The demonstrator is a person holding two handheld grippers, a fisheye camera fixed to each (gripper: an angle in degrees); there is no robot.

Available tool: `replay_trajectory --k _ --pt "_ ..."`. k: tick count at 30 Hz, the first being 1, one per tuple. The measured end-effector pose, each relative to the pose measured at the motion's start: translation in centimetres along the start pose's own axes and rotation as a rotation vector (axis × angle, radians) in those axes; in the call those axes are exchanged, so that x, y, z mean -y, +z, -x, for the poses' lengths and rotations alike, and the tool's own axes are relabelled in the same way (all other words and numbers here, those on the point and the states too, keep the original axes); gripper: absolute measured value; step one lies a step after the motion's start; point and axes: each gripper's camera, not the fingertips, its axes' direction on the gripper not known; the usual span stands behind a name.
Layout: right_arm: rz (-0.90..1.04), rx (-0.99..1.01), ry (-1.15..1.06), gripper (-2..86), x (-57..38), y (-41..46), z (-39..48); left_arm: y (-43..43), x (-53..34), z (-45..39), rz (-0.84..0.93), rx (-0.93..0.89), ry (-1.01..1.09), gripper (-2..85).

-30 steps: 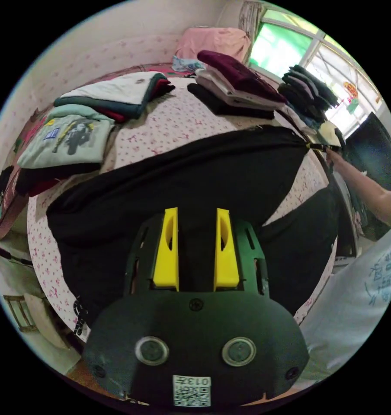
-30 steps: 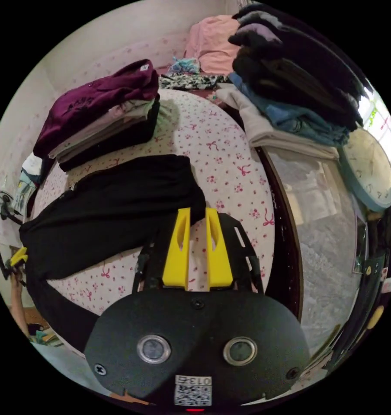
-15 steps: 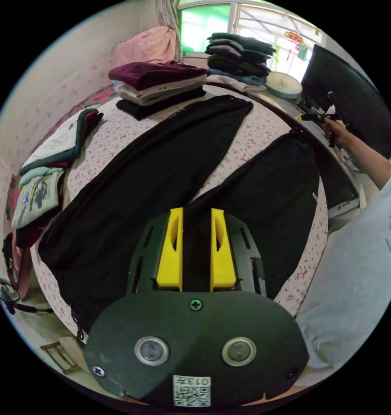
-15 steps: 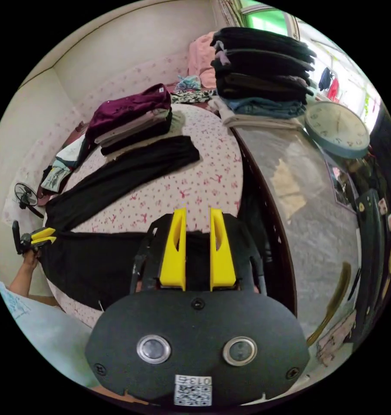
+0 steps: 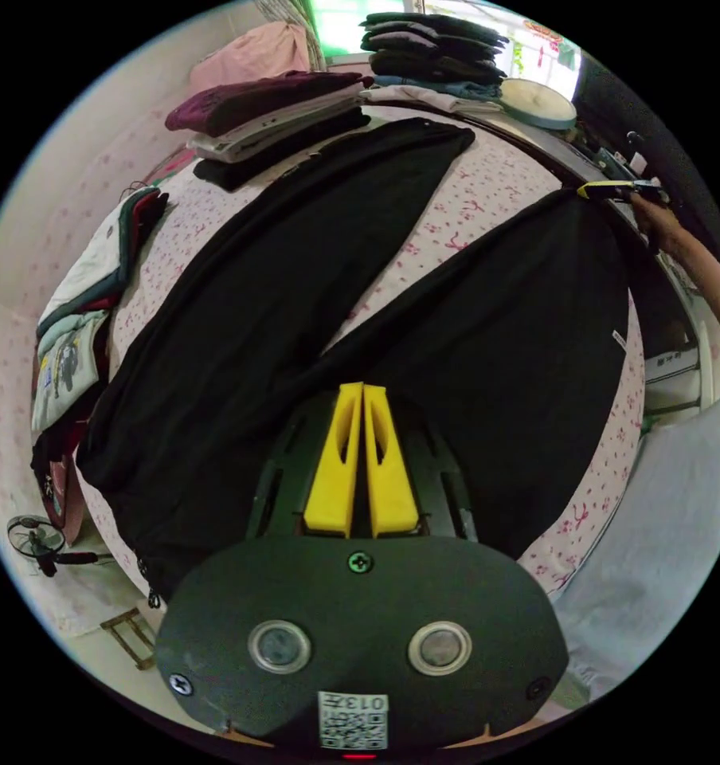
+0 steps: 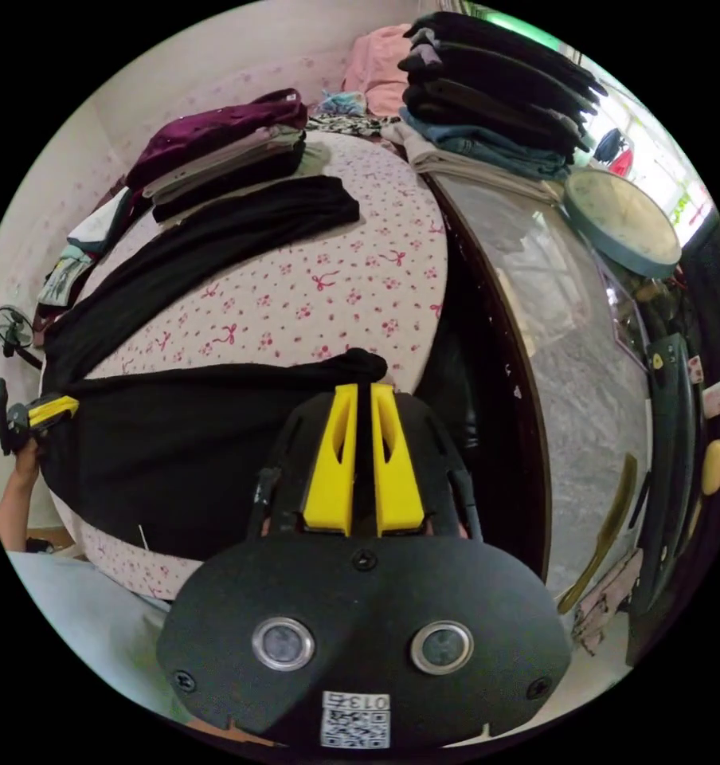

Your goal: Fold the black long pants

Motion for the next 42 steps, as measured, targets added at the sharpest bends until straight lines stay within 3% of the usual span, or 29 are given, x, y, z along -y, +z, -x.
replay_trajectory --k 9,14,20,24,29,33,37,42 --pt "-0.187 0.071 -0.016 5.1 0.0 -3.9 -1.2 -5.6 -0.2 1.3 -0.171 0.059 -0.182 -0.3" --pt "-0.143 0.01 0.077 7.6 4.3 -1.0 -1.8 -5.4 1.8 1.9 -0.181 0.016 -0.264 0.4" --pt "-0.193 0.05 0.143 7.4 1.2 -2.1 -5.1 -6.6 0.9 -2.7 -0.184 -0.058 -0.101 6.6" --pt "-0.135 0.246 0.277 8.5 -2.9 0.6 -7.6 -6.7 -1.1 -8.4 -0.114 -0.155 0.064 10.0" --pt "-0.09 0.419 0.327 8.2 -4.7 3.1 -7.3 -5.7 -1.4 -13.3 -0.039 -0.067 0.198 13.0" --pt "-0.056 0.396 0.314 3.6 -4.3 3.7 -6.3 -3.7 0.8 -12.9 0.039 -0.094 0.185 6.5" --pt "-0.146 0.375 0.274 1.8 -3.9 1.3 -6.4 -3.7 2.0 -11.1 0.055 -0.176 0.153 1.5" --pt "-0.206 0.26 0.203 1.9 -5.6 -2.5 -6.7 -7.3 1.0 -8.6 -0.088 -0.274 0.097 1.1"
